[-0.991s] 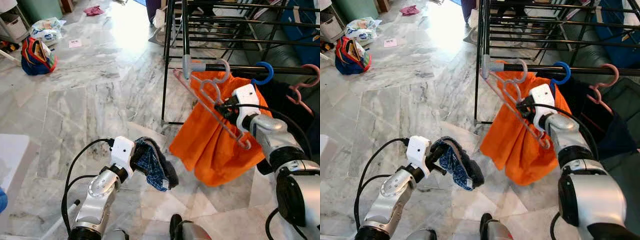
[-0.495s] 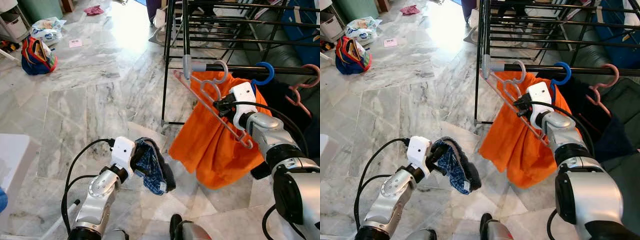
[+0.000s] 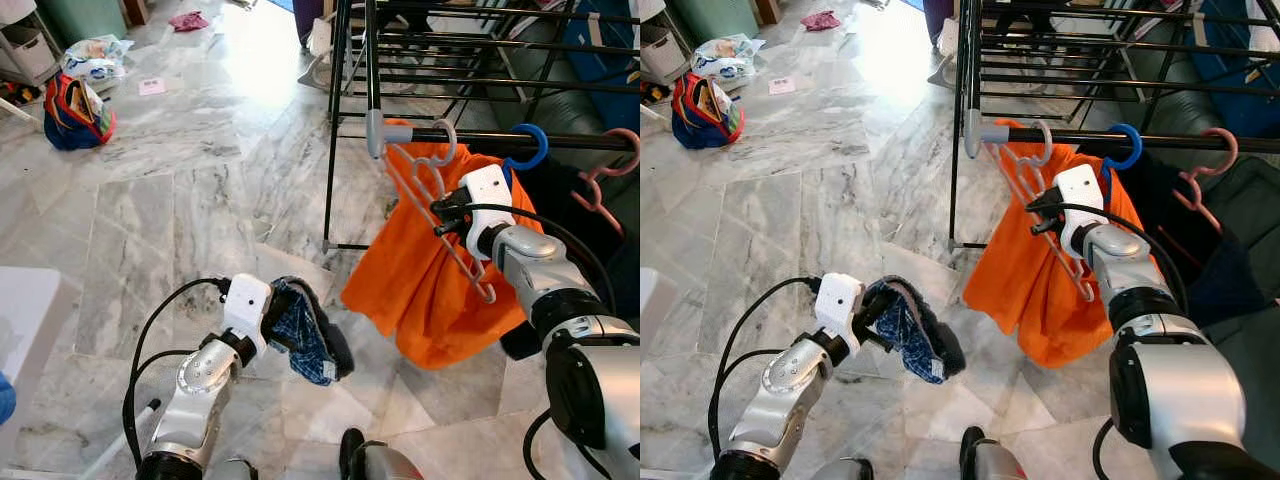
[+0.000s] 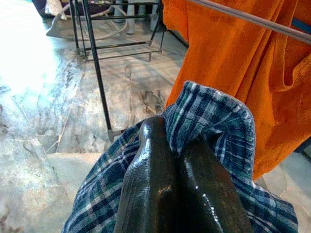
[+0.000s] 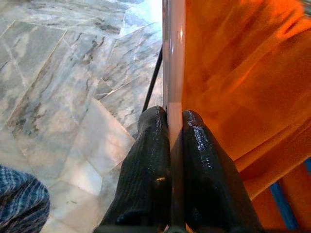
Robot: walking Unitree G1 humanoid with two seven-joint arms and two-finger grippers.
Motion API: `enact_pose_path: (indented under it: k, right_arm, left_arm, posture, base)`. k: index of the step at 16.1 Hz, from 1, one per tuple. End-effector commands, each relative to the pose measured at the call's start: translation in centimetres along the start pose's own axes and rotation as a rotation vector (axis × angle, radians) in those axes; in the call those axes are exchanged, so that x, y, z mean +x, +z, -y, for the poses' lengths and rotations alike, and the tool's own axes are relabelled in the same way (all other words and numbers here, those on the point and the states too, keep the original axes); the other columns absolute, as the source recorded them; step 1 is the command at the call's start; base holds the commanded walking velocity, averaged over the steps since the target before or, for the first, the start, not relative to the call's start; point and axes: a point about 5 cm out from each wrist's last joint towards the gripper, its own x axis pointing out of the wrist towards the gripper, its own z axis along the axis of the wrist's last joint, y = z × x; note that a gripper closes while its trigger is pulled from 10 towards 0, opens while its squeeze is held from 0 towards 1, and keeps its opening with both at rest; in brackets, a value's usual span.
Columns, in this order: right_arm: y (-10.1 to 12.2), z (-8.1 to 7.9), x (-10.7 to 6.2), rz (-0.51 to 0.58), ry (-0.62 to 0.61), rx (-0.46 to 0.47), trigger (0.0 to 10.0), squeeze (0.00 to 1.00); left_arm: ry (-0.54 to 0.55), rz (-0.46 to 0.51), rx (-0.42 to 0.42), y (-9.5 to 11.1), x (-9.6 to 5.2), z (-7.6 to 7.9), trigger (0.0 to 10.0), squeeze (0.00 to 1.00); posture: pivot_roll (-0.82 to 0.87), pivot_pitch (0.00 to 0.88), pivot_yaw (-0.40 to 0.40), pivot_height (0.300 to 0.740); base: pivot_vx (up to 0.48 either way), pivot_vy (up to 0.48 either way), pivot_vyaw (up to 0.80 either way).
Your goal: Hang hanger
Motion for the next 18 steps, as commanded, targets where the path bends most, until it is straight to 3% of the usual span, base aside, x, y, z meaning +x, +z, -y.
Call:
enact_pose_path:
  k: [1,4,7,8,9,10,11,13,15,17,18]
  right_arm:
    - [0.6,0.5,-0.1,0.032,-0.025,-0.010,0.0,0.00]
    - [1.6,0.7,-0.3,0.123,-0.050,-0.017,0.0,0.00]
    - [0.4,0.8,-1.0,0.164,-0.086,0.009,0.0,0.00]
    - [-0.9,0.6,-1.7,0.182,-0.105,0.010,0.7,0.00]
    - [-2.2,0.2,-2.4,0.189,-0.129,0.044,2.8,0.00]
    - [-3.0,-0.3,-3.1,0.199,-0.147,0.053,3.2,0.00]
    - [-3.7,-1.2,-3.7,0.208,-0.160,0.071,4.4,0.00]
    - [-4.5,-3.2,-4.6,0.221,-0.166,0.158,4.8,0.00]
    - [-4.9,-5.6,-5.6,0.237,-0.150,0.164,8.6,0.00]
    - [-5.2,-7.4,-6.2,0.227,-0.092,0.168,10.0,0.00]
    - [-5.3,-8.1,-6.5,0.210,-0.056,0.181,10.0,0.00]
  left_arm:
    - [0.002,0.005,0.018,0.2,0.0,0.0,10.0,0.00]
    - [0.013,0.010,0.018,0.0,0.0,0.1,10.0,0.00]
    - [0.011,0.014,0.020,0.2,0.5,0.6,10.0,0.00]
    - [0.016,0.025,0.028,0.5,0.8,0.7,10.0,0.00]
    - [0.018,0.040,0.036,0.8,0.8,0.7,10.0,0.00]
    - [0.028,0.052,0.052,1.1,0.8,0.5,10.0,0.00]
    - [0.048,0.060,0.080,1.4,0.9,-0.2,10.0,0.00]
    - [0.114,0.073,0.117,1.9,1.0,-1.8,10.0,0.00]
    - [0.194,0.091,0.149,2.7,1.4,-3.4,10.0,0.00]
    - [0.230,0.105,0.201,3.3,1.7,-4.1,10.0,0.00]
    - [0.260,0.093,0.264,3.3,1.8,-4.4,10.0,0.00]
  posture:
    - [0.14,0.196,-0.047,0.740]
    - [0.12,0.187,-0.039,0.740]
    - [0.07,0.193,-0.030,0.740]
    - [0.04,0.195,-0.029,0.740]
    - [0.02,0.194,-0.032,0.740]
    - [0.02,0.196,-0.036,0.740]
    - [0.02,0.187,-0.043,0.740]
    - [0.02,0.166,-0.046,0.740]
    - [0.04,0.145,-0.044,0.740]
    - [0.04,0.125,-0.059,0.740]
    - [0.04,0.123,-0.065,0.740]
  base:
    - [0.000,0.000,0.00]
    - [0.000,0.000,0.00]
    - [0.000,0.000,0.00]
    - [0.000,0.000,0.00]
    - [0.000,0.000,0.00]
    - [0.000,0.000,0.00]
    - [0.000,0.000,0.00]
    - [0.000,0.000,0.00]
    - [0.000,0.000,0.00]
    - [0.000,0.000,0.00]
    - [0.000,0.000,0.00]
